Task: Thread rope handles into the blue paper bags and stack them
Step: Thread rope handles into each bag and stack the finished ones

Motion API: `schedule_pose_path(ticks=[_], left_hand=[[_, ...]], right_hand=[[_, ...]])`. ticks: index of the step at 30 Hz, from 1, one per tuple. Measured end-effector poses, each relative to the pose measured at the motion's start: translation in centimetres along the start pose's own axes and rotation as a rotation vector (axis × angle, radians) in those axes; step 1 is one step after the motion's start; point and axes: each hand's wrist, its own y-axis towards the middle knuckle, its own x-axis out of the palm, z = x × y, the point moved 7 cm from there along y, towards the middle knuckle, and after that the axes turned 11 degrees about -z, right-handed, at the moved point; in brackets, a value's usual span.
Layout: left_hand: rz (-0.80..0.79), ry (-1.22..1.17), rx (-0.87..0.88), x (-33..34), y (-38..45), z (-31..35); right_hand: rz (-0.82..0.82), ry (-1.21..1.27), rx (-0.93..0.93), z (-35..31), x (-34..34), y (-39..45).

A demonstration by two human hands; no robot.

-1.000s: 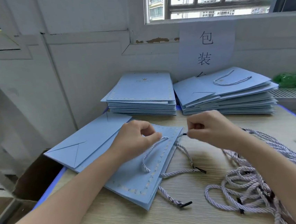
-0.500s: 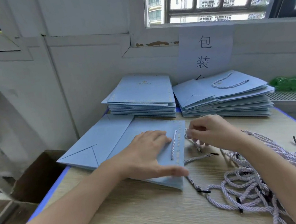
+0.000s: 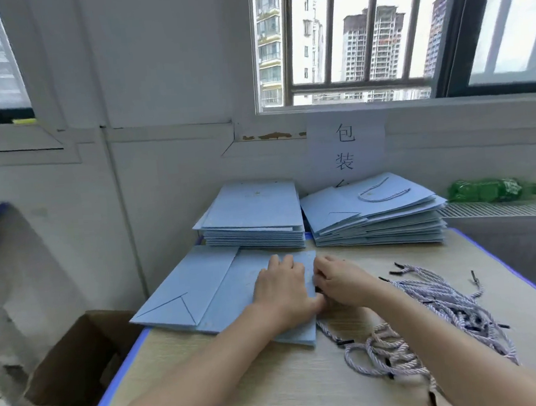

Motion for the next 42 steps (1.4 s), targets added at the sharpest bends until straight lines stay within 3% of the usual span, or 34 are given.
schedule_pose_path(ticks=[4,7,10,13,17,19,22,25,29,33,37,39,42], left_hand=[[-0.035,-0.026,-0.013,-2.9,-0.2,1.4],[0.090,-0.234,0.019,-6.4,-1.4,1.4],[0.286,-0.500,0.084,-11.5,-3.1,0.8],[0.395,-0.811,0.152,-15.9,-4.1,-0.2],[0.433,-1.334,0.148,-18.3,-3.5,-3.9],[0.529,-1.459,0.075,-18.8,-3.5,-7.1],[0.616,-1.432,-0.100,-17.9,-3.6,-12.4],[0.598,-1.359,-0.254,-15.7,-3.6,-16.2],[0.467,-1.334,-0.304,-13.4,-4.0,-17.3],[0.289,-1.227,-0.233,-12.2,-3.3,-15.1],[0.141,-1.179,-0.156,-11.1,-2.4,-12.4],[0.139,-1.126,-0.095,-11.3,-2.2,-11.2],[0.332,-1.212,0.118,-13.7,-2.9,-9.2]], right_hand=[[0.000,-0.023,0.045,-0.5,-1.3,-2.1],[0.097,0.037,0.100,-0.1,-3.6,-4.0],[0.057,0.435,0.072,-0.5,-5.3,-4.7],[0.110,0.909,-0.098,-3.1,-8.6,-5.3],[0.273,1.071,-0.200,-5.6,-12.9,-6.7],[0.334,1.080,-0.230,-5.7,-14.5,-6.9],[0.404,1.117,-0.234,-4.7,-15.8,-6.9],[0.488,0.998,-0.166,-3.2,-16.6,-7.1],[0.689,0.268,0.129,-1.0,-17.4,-7.1],[0.364,0.044,0.198,-1.0,-13.6,-4.0],[0.125,0.101,0.117,-2.6,-10.8,-2.9],[0.170,0.183,-0.012,-4.3,-11.5,-3.7],[0.322,0.738,-0.314,-6.8,-14.1,-6.1]])
